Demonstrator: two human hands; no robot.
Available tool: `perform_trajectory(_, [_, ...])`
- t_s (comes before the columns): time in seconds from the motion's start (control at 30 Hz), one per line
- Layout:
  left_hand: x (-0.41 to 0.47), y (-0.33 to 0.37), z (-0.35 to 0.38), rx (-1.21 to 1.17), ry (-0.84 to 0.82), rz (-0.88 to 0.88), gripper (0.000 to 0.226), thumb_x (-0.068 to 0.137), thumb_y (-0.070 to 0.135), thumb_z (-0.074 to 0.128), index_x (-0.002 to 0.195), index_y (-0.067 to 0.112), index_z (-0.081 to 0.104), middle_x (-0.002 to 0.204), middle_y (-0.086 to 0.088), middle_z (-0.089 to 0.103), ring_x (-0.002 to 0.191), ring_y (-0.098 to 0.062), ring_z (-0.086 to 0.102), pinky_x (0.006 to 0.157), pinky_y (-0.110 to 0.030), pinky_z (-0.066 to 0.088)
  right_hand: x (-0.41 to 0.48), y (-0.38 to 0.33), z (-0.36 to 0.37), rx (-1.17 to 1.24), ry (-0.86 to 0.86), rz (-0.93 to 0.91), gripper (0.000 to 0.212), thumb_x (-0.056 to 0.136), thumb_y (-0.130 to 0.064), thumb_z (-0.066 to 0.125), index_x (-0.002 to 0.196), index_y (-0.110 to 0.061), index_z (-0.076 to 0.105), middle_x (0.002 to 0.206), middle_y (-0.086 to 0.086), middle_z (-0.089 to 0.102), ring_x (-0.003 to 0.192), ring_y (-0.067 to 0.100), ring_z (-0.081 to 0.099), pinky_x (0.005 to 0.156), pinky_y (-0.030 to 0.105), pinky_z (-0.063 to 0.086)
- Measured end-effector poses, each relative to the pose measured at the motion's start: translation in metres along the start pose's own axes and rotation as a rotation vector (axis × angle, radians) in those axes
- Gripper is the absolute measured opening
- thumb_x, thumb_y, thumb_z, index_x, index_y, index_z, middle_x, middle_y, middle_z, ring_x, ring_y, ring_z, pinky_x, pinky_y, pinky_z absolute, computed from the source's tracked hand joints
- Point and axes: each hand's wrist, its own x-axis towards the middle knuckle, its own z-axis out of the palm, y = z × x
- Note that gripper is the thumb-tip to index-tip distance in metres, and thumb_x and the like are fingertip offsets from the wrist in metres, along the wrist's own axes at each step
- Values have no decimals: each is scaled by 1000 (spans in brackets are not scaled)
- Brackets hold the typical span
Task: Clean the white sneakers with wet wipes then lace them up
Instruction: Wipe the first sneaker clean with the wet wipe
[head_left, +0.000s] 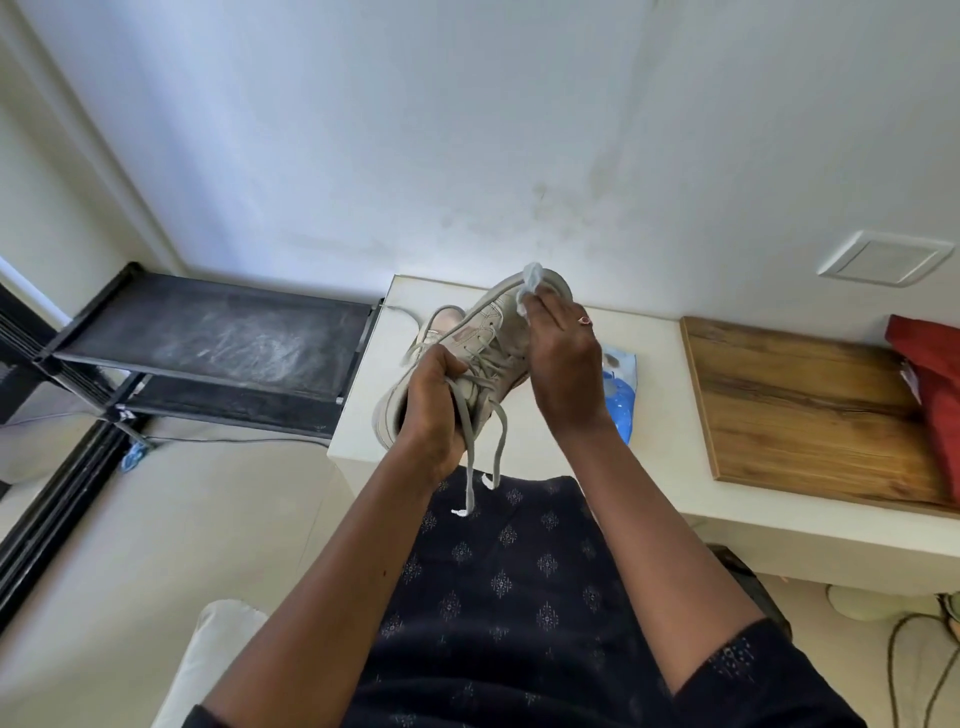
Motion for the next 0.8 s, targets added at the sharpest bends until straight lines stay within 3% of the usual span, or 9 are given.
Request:
perform_trajectory(0.13, [0, -4, 3, -21, -34, 7, 32, 86, 8, 26, 70, 3, 54, 51, -4, 60, 40, -12, 52, 40, -14, 39, 4, -9, 1, -2, -50, 96, 24, 76, 9, 59, 99, 4, 65, 93, 19, 66, 83, 37, 65, 64, 36, 54])
perform_trajectory(0.23, [0, -4, 0, -45, -38, 0, 35, 86, 8, 26, 76, 1, 59, 58, -7, 65, 45, -14, 57, 43, -15, 43, -10, -5, 5, -30, -165, 1, 32, 82, 6, 52, 114, 5, 59, 105, 22, 61, 93, 40, 61, 67, 42, 57])
perform_trajectory(0.33, [2, -3, -2, -50, 0, -10, 37, 87, 7, 28, 66, 3, 59, 58, -9, 64, 48, -16, 59, 44, -15, 45, -12, 3, -4, 36, -167, -4, 29, 86, 1, 43, 104, 5, 65, 99, 18, 65, 85, 38, 62, 69, 38, 55])
perform_trajectory(0.4, [3, -3, -2, -65, -15, -21, 36, 86, 6, 29, 64, 2, 57, 61, -11, 64, 48, -18, 60, 48, -18, 48, -3, 9, -10, 151, -67, 163, 13, 79, 5, 59, 87, 0, 68, 83, 14, 66, 71, 32, 61, 60, 29, 49])
perform_trajectory(0.5, [1, -4, -1, -121, -29, -27, 32, 87, 7, 27, 74, -1, 55, 52, -9, 62, 46, -17, 61, 61, -25, 54, 14, 22, -16, 352, 7, 577, 13, 77, -6, 71, 88, -1, 68, 91, 15, 65, 81, 26, 61, 68, 21, 40])
perform_trajectory(0.6, [2, -3, -4, -141, -47, -31, 37, 85, 7, 28, 98, -7, 60, 81, -19, 70, 79, -28, 69, 81, -34, 55, 23, 33, -21, 701, -60, 865, 11, 78, -16, 73, 84, -12, 65, 87, 4, 66, 82, 19, 61, 77, 36, 51])
perform_trajectory(0.7, [3, -4, -6, -115, -11, -27, 35, 87, 6, 27, 77, -2, 60, 60, -12, 66, 55, -19, 66, 64, -25, 57, 23, 32, -29, 593, 26, 750, 12, 77, -12, 71, 81, -13, 60, 76, 1, 64, 75, 20, 60, 71, 32, 49])
perform_trajectory(0.73, [3, -4, -5, -114, -5, -24, 33, 86, 6, 28, 79, -2, 59, 61, -11, 66, 55, -19, 66, 64, -25, 57, 22, 29, -30, 484, 65, 623, 11, 79, -9, 68, 88, -10, 62, 78, 3, 67, 74, 22, 62, 67, 27, 47])
perform_trajectory(0.8, [4, -7, -4, -126, 16, -34, 35, 83, 8, 31, 98, -6, 59, 85, -19, 70, 79, -28, 69, 84, -36, 55, 20, 21, -29, 274, 124, 326, 22, 81, -2, 60, 101, -5, 67, 85, 10, 71, 72, 24, 66, 63, 23, 48])
